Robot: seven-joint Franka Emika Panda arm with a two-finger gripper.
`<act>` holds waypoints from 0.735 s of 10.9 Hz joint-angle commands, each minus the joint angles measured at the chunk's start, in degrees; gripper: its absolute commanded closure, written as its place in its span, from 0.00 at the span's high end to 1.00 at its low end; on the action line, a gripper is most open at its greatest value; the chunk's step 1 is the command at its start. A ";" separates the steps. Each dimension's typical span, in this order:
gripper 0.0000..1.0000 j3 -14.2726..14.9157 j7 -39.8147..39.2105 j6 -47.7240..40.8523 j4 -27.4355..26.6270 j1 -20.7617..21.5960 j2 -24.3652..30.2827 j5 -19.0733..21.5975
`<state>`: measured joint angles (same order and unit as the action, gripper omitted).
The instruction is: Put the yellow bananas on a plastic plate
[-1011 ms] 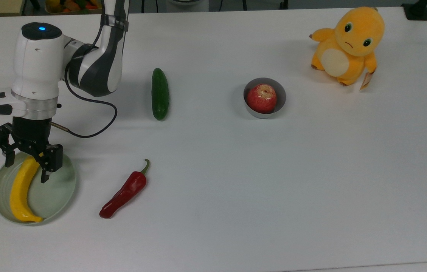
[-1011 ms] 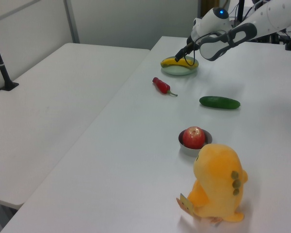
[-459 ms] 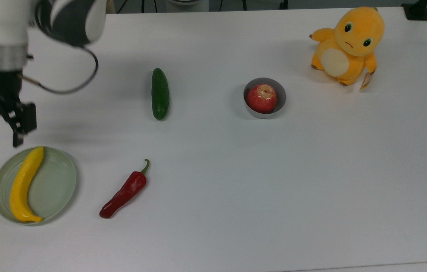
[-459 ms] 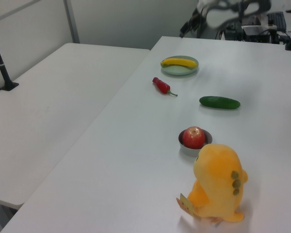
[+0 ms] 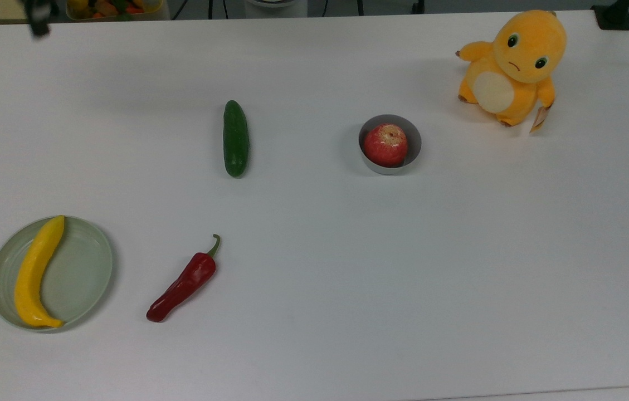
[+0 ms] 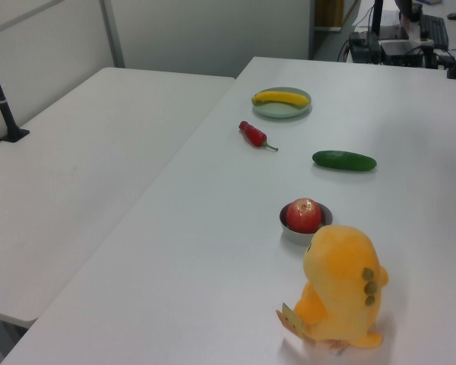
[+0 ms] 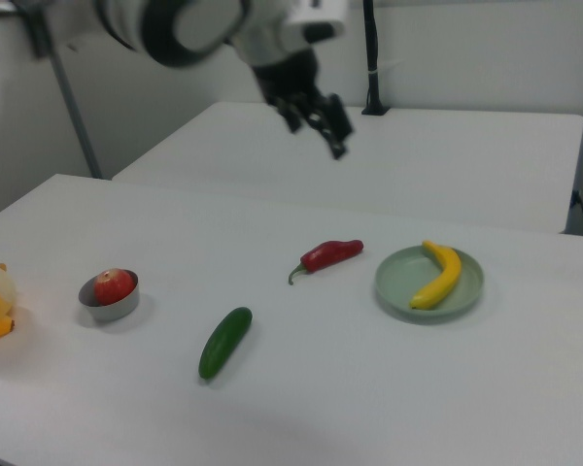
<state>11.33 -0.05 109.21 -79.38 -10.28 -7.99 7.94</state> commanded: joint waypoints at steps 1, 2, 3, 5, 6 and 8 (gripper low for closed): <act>1.00 1.68 0.57 -18.88 -5.00 4.11 11.05 3.39; 1.00 1.68 1.97 -23.30 -5.00 5.95 12.37 3.48; 1.00 1.60 4.07 -25.69 -5.87 8.76 12.82 3.40; 1.00 1.51 9.95 -25.89 -7.54 13.69 12.82 3.31; 1.00 1.51 11.29 -25.63 -8.77 16.32 12.91 3.05; 1.00 0.11 11.39 -22.31 -10.44 17.14 12.39 2.87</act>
<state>11.56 10.15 83.54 -86.77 5.06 3.71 10.71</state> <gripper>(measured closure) 0.000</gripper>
